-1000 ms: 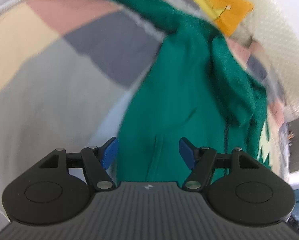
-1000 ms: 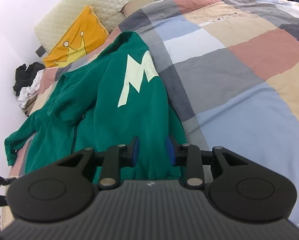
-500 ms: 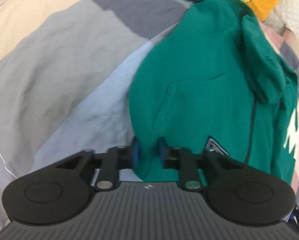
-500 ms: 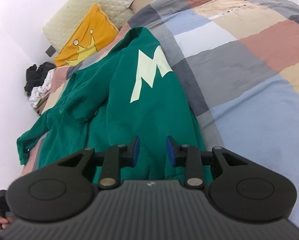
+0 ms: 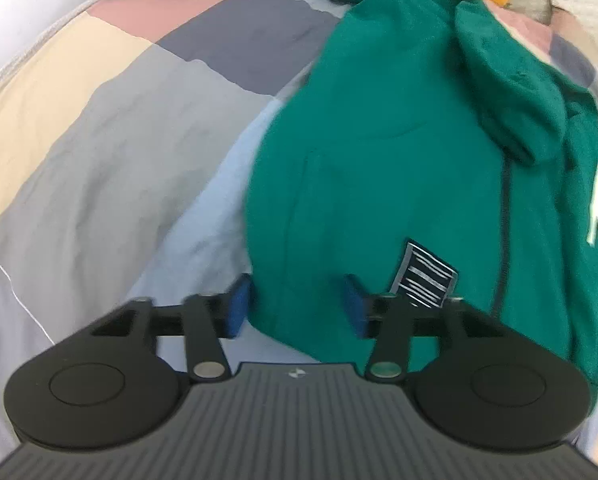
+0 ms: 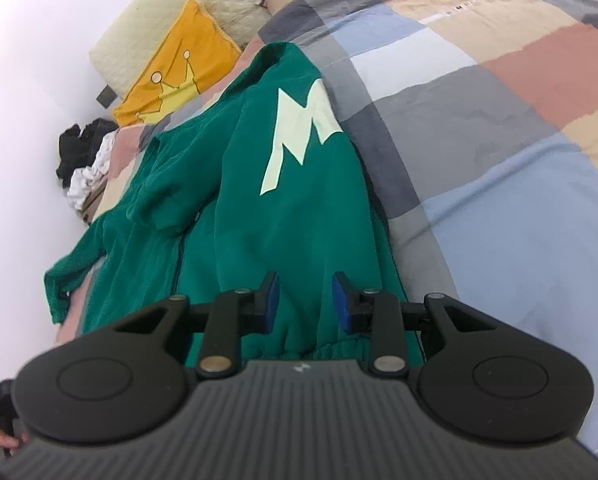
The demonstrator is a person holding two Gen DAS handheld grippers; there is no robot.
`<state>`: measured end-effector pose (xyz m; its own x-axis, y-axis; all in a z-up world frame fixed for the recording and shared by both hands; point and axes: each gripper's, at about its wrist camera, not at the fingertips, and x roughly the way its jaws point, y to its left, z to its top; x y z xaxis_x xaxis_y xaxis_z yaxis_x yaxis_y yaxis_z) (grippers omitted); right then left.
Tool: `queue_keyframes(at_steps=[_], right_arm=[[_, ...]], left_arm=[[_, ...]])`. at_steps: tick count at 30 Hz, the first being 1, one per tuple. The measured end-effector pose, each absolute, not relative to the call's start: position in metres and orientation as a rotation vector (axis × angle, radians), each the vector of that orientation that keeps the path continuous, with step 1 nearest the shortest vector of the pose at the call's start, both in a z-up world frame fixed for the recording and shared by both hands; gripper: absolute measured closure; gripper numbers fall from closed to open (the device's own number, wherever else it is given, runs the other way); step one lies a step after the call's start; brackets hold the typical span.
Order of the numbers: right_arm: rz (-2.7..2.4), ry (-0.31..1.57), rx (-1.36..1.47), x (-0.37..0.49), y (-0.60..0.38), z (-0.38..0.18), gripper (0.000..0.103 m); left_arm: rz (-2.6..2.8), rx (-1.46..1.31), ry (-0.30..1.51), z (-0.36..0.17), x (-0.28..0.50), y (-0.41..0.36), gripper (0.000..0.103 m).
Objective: Fold large clothes
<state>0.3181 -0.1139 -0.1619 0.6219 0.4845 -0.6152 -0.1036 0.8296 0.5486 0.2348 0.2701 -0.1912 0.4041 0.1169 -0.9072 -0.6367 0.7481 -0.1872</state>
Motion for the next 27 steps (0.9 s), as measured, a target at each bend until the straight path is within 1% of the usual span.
queue_keyframes(at_steps=[6,13,18,23,27], right_arm=[[0.334,0.820,0.577,0.319,-0.129,-0.159,0.070],[0.312,0.816,0.619,0.320,-0.140,-0.160,0.070],[0.316,0.814,0.659,0.324,-0.144,-0.160,0.070],[0.336,0.812,0.641,0.326,-0.145,-0.161,0.070],[0.344,0.837,0.680,0.330,-0.151,-0.166,0.070]], left_arm=[[0.401,-0.473,1.007,-0.152,0.228,0.237,0.035],[0.275,-0.469,0.979,-0.127,0.246,0.186,0.035],[0.146,-0.538,0.977,-0.138,0.269,0.148,0.035],[-0.027,-0.640,0.942,-0.171,0.295,0.108,0.035],[-0.141,-0.674,0.967,-0.198,0.315,0.074,0.034]])
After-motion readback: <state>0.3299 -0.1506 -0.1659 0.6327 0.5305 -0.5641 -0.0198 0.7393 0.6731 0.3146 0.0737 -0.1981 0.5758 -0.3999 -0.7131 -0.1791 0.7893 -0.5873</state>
